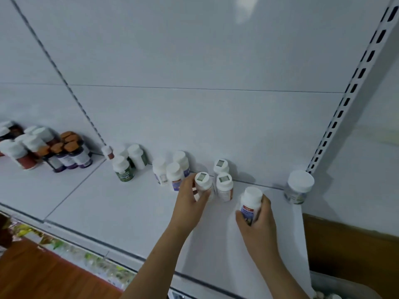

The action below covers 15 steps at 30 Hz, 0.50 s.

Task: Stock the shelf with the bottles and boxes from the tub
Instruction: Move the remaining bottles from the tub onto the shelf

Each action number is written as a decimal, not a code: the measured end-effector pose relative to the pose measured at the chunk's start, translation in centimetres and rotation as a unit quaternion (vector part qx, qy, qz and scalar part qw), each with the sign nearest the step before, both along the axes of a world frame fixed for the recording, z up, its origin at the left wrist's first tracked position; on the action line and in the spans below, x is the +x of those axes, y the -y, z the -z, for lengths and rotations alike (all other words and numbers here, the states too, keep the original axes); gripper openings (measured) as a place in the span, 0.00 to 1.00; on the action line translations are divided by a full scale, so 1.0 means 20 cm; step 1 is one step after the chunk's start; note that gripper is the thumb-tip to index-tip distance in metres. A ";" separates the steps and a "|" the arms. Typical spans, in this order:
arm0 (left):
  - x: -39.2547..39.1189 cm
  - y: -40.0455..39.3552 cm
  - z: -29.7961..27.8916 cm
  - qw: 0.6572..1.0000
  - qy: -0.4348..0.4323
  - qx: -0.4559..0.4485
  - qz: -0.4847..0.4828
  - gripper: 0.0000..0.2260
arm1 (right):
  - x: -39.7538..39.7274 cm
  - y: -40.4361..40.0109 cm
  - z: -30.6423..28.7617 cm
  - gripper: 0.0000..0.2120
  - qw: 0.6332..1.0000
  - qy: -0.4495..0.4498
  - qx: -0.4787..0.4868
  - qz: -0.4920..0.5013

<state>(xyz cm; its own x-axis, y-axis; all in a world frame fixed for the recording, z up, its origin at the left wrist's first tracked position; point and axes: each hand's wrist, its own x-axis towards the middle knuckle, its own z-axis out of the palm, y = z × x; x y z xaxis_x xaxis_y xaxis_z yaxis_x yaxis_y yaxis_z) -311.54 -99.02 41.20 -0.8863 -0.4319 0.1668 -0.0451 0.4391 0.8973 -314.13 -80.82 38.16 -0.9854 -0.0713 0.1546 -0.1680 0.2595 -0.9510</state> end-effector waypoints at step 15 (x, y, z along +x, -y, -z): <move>0.23 0.14 0.21 0.965 0.071 -0.241 0.073 0.31 | 0.04 0.01 0.01 0.27 0.995 -0.071 0.073 -0.006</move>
